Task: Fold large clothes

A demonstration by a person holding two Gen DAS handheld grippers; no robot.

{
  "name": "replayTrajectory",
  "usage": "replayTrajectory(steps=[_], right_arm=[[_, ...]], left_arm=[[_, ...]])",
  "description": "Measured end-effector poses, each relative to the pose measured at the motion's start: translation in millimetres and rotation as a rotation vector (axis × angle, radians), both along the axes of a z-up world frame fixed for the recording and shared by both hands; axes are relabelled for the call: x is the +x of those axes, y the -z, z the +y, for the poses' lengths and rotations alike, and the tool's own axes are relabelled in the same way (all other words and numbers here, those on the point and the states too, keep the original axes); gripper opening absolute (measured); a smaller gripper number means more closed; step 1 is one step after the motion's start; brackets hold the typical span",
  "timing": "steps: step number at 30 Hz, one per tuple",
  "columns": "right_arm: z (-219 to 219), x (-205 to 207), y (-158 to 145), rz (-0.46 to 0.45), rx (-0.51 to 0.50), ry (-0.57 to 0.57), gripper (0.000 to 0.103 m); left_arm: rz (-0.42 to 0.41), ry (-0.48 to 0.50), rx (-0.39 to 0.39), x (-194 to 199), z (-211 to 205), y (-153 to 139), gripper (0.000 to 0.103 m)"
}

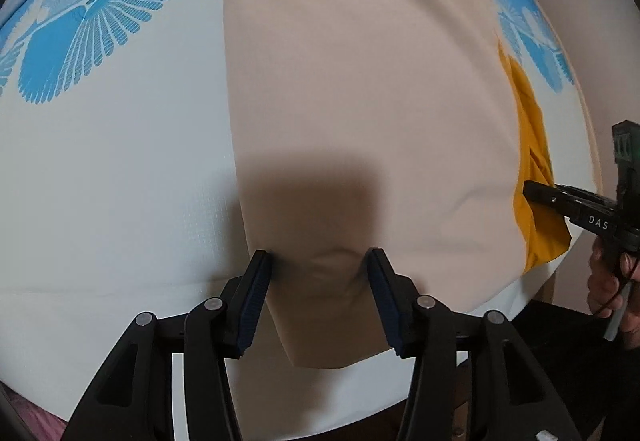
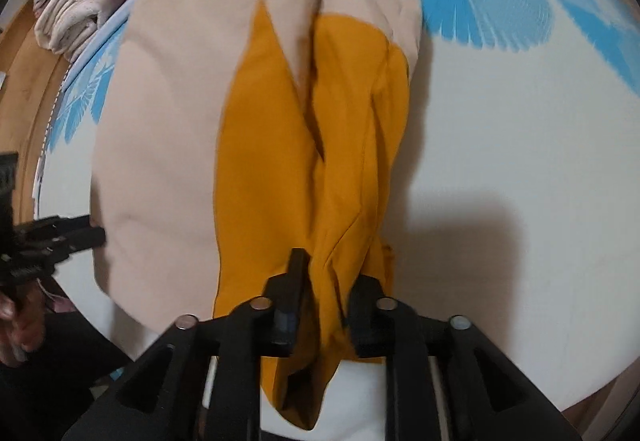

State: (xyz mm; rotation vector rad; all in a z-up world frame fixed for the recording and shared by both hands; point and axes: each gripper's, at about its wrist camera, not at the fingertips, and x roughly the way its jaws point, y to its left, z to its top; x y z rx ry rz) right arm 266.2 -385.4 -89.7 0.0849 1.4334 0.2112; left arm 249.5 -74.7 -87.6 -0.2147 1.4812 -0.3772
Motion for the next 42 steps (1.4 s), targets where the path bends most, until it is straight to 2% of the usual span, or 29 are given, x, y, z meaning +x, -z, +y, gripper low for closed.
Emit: replayTrajectory(steps=[2, 4, 5, 6, 9, 11, 12, 14, 15, 17, 18, 20, 23, 28, 30, 31, 32, 33, 34, 36, 39, 42], right_arm=[[-6, 4, -2, -0.001, 0.039, 0.023, 0.033], [-12, 5, 1, -0.003, 0.041, 0.030, 0.060], [-13, 5, 6, 0.012, 0.019, 0.024, 0.066], [-14, 4, 17, 0.045, -0.013, 0.011, 0.067], [-20, -3, 32, 0.126, -0.007, -0.003, 0.067], [-22, -1, 26, 0.106, -0.010, -0.007, 0.067], [-22, 1, 15, 0.055, -0.012, -0.012, 0.067], [-23, 4, -6, -0.045, 0.025, 0.001, 0.067], [-24, 8, -19, -0.105, 0.079, 0.018, 0.067], [-27, 16, -29, -0.167, 0.145, 0.057, 0.069], [-28, 22, -27, -0.169, 0.157, 0.080, 0.070], [-24, 35, -9, -0.109, 0.149, 0.099, 0.070], [-24, 62, 12, -0.027, 0.165, 0.115, 0.070], [-22, 77, 34, -0.005, 0.211, 0.122, 0.070], [-18, 67, 39, -0.011, 0.214, 0.126, 0.066], [-17, 66, 41, -0.018, 0.226, 0.124, 0.050], [-18, 61, 41, -0.023, 0.243, 0.115, 0.044], [-13, 60, 39, -0.038, 0.247, 0.100, 0.034], [-3, 60, 38, -0.057, 0.235, 0.079, 0.030], [3, 62, 35, -0.083, 0.230, 0.079, 0.023], [7, 65, 23, -0.140, 0.288, 0.105, 0.016], [39, 78, 9, -0.207, 0.314, 0.051, 0.014]], left_arm=[[-0.003, 0.016, 0.002, -3, 1, -2, 0.047], [-0.009, 0.036, 0.022, -6, -1, 4, 0.049], [-0.010, 0.043, 0.031, -8, -3, 6, 0.051], [-0.015, 0.055, 0.043, -9, -5, 7, 0.052], [-0.003, 0.122, 0.056, -13, -12, 4, 0.051], [-0.005, 0.199, 0.042, -11, -11, -5, 0.051], [-0.044, 0.207, 0.038, -7, -6, -16, 0.051], [-0.097, 0.161, -0.018, 6, 10, -30, 0.053], [-0.107, 0.108, -0.066, 17, 23, -32, 0.057], [-0.106, -0.031, -0.123, 39, 46, -23, 0.060], [-0.093, -0.077, -0.135, 46, 54, -16, 0.061], [-0.035, -0.172, -0.193, 62, 66, 7, 0.061], [0.059, -0.262, -0.357, 80, 74, 44, 0.063], [0.090, -0.376, -0.541, 99, 74, 81, 0.068], [0.066, -0.396, -0.581, 102, 72, 87, 0.068], [0.045, -0.397, -0.590, 103, 70, 87, 0.068], [0.027, -0.395, -0.588, 104, 66, 85, 0.066], [0.000, -0.394, -0.576, 105, 64, 81, 0.059], [-0.030, -0.397, -0.567, 106, 63, 75, 0.055], [-0.066, -0.403, -0.555, 108, 65, 63, 0.045], [-0.100, -0.416, -0.543, 113, 80, 41, 0.042], [-0.152, -0.423, -0.500, 117, 103, 21, 0.042]])
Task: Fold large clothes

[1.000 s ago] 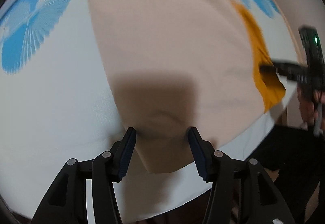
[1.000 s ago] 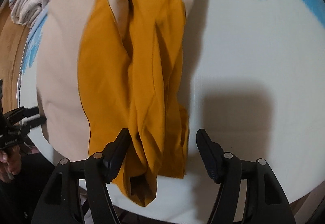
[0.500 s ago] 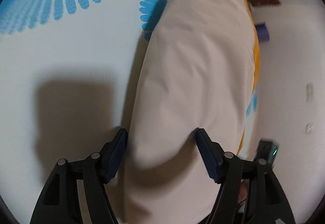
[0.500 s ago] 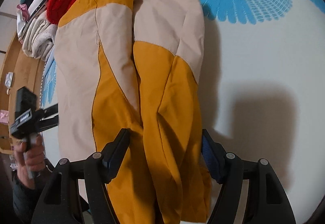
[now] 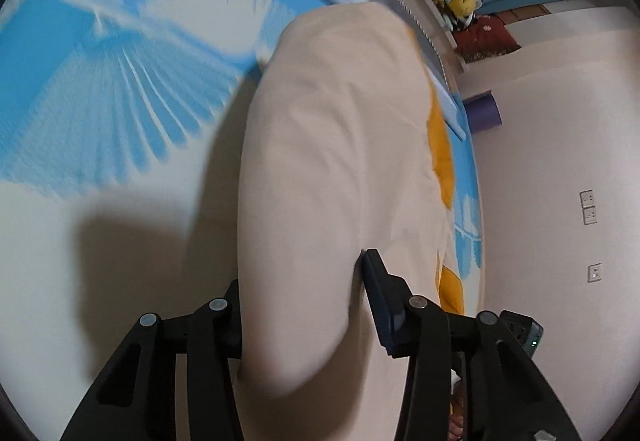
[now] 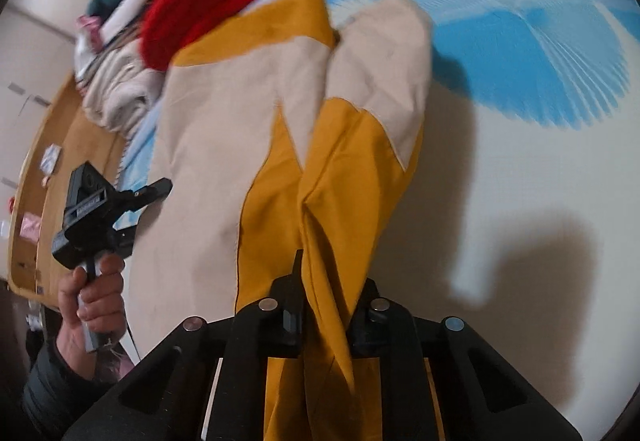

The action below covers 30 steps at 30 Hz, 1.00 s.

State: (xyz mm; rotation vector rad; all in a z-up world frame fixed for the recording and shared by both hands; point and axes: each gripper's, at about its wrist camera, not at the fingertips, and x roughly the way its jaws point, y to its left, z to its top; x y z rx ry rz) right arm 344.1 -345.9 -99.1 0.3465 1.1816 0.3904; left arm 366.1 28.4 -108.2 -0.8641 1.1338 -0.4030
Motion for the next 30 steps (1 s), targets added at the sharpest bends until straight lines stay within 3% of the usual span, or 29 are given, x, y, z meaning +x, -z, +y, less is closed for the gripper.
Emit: replayTrajectory(steps=[5, 8, 12, 14, 15, 16, 18, 20, 21, 23, 24, 26, 28, 30], right_arm=[[64, 13, -8, -0.055, -0.019, -0.103, 0.014], [87, 13, -3, -0.027, -0.097, -0.153, 0.018], [85, 9, 0, 0.017, -0.150, -0.118, 0.025], [78, 4, -11, 0.007, -0.150, -0.100, 0.031], [71, -2, -14, 0.015, -0.126, -0.099, 0.039], [66, -6, -16, 0.030, -0.095, -0.102, 0.050], [63, -15, -14, 0.084, -0.053, -0.129, 0.061], [70, -21, -6, 0.144, -0.059, -0.174, 0.061], [73, -27, 0, 0.167, -0.091, -0.202, 0.061], [79, -36, 6, 0.179, -0.163, -0.254, 0.035], [81, -39, 4, 0.161, -0.181, -0.263, 0.016], [73, -36, -10, 0.122, -0.137, -0.205, 0.012], [60, -34, -20, 0.095, -0.138, -0.146, 0.011], [54, -34, -16, 0.113, -0.175, -0.139, 0.011]], left_arm=[[0.038, -0.083, 0.077, 4, 59, 3, 0.045], [0.096, -0.101, 0.162, -4, 79, 17, 0.045], [0.078, 0.019, 0.191, -21, 85, -1, 0.047], [0.086, 0.106, 0.245, -33, 87, -3, 0.049], [0.087, 0.140, 0.254, -47, 87, -1, 0.054], [0.096, 0.169, 0.250, -54, 86, 5, 0.056], [0.147, 0.224, 0.224, -67, 82, 29, 0.058], [0.185, 0.215, 0.132, -76, 78, 49, 0.057], [0.199, 0.191, 0.055, -80, 78, 58, 0.051], [0.182, 0.159, 0.004, -82, 76, 56, 0.045], [0.171, 0.163, -0.003, -82, 71, 51, 0.045], [0.139, 0.214, 0.017, -84, 56, 44, 0.046], [0.139, 0.283, 0.106, -89, 38, 45, 0.049], [0.137, 0.269, 0.181, -92, 36, 44, 0.058]])
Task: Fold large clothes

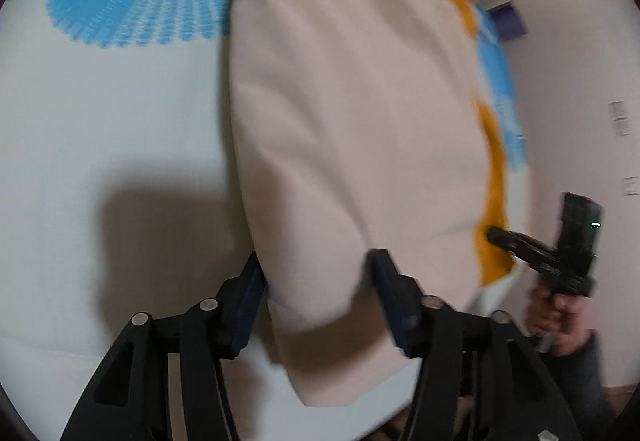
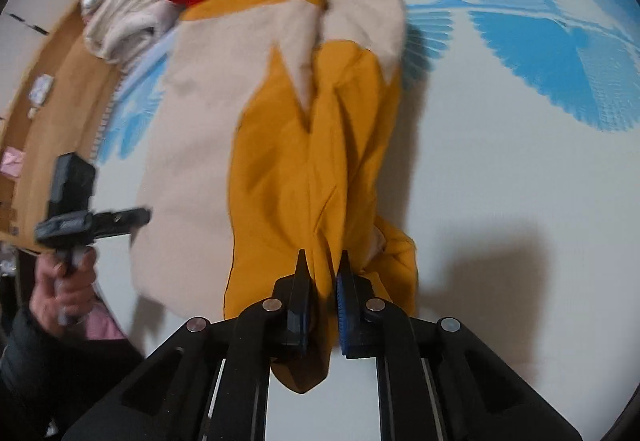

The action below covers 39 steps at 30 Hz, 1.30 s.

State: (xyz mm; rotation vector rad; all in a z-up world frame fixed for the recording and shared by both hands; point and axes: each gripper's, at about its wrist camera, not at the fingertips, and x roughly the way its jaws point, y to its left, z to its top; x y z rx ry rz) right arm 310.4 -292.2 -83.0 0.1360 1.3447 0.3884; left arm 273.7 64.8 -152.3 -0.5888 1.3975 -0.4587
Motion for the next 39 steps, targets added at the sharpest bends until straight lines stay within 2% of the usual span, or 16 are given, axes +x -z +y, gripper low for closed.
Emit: replayTrajectory(steps=[2, 6, 10, 11, 13, 14, 15, 17, 18, 20, 22, 24, 26, 31, 35, 39], right_arm=[[0, -3, 10, 0.029, -0.024, -0.042, 0.013], [8, -9, 22, 0.048, -0.126, -0.071, 0.017], [2, -15, 25, 0.085, -0.167, -0.015, 0.020], [0, -20, 26, 0.076, -0.217, -0.022, 0.021], [-3, -33, 23, 0.028, -0.419, -0.032, 0.021], [-4, -40, 20, -0.011, -0.550, -0.026, 0.021], [-7, -48, 9, -0.070, -0.616, -0.003, 0.021], [-12, -63, -28, -0.199, -0.537, 0.072, 0.021], [-11, -79, -60, -0.325, -0.463, 0.118, 0.027], [1, -110, -99, -0.500, -0.421, 0.150, 0.047], [14, -152, -131, -0.658, -0.387, 0.182, 0.089], [32, -190, -142, -0.759, -0.368, 0.205, 0.099], [48, -216, -146, -0.781, -0.361, 0.201, 0.099], [75, -259, -129, -0.697, -0.348, 0.139, 0.099], [88, -264, -116, -0.701, -0.361, 0.084, 0.099], [95, -252, -107, -0.667, -0.341, 0.100, 0.099]], left_arm=[[-0.016, -0.009, 0.050, -3, -1, -7, 0.058], [-0.122, 0.045, 0.268, -17, -21, -36, 0.062], [-0.144, -0.046, 0.436, -36, -32, -69, 0.062], [-0.166, -0.066, 0.460, -42, -36, -78, 0.063], [-0.234, -0.118, 0.503, -70, -41, -104, 0.067], [-0.273, -0.147, 0.525, -87, -46, -118, 0.074], [-0.312, -0.171, 0.543, -110, -47, -128, 0.080], [-0.402, -0.228, 0.555, -143, -55, -152, 0.082], [-0.438, -0.244, 0.547, -161, -51, -161, 0.083], [-0.491, -0.278, 0.536, -192, -57, -175, 0.085], [-0.534, -0.308, 0.530, -217, -67, -184, 0.088], [-0.553, -0.330, 0.545, -230, -74, -187, 0.094], [-0.556, -0.343, 0.538, -241, -79, -185, 0.095], [-0.503, -0.354, 0.531, -239, -83, -167, 0.096], [-0.514, -0.348, 0.534, -236, -90, -163, 0.097], [-0.504, -0.336, 0.507, -233, -93, -158, 0.098]])
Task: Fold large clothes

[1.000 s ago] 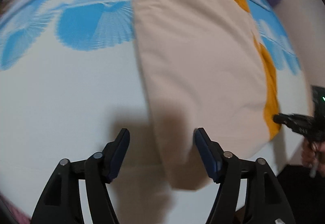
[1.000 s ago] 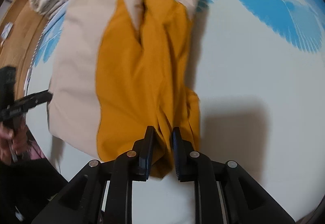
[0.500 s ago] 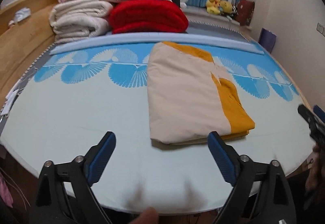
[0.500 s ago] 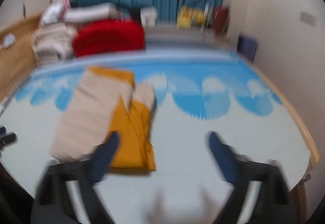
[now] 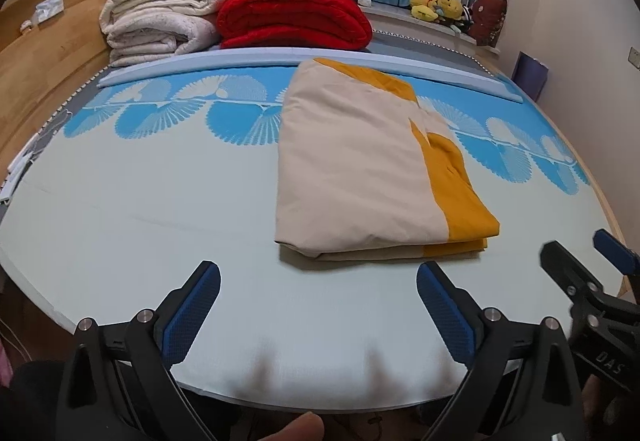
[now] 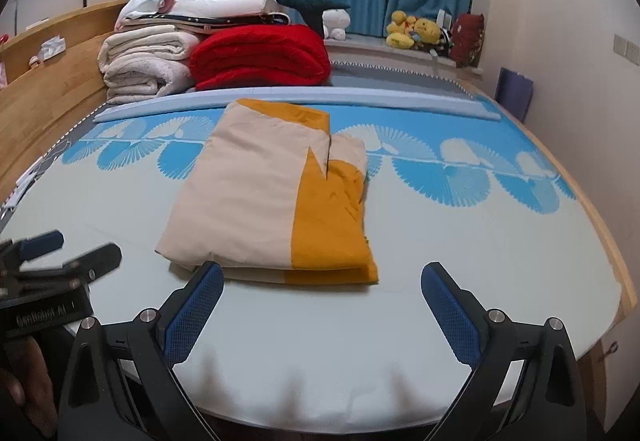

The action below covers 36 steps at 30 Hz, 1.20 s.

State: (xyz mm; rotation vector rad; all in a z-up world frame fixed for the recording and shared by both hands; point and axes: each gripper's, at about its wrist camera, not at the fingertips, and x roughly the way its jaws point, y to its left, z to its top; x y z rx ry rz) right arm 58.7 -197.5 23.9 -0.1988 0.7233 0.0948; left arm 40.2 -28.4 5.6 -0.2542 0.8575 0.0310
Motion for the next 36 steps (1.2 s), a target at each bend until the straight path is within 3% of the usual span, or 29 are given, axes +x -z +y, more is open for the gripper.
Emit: replayTrajectory(steps=[15, 36], right_arm=[[23, 15, 10, 0.014, 0.002, -0.004, 0.099], [22, 17, 11, 0.005, 0.000, -0.014, 0.099]], left_arm=[[0.028, -0.022, -0.014, 4, 11, 11, 0.098], [0.018, -0.008, 0.000, 5, 8, 9, 0.098]])
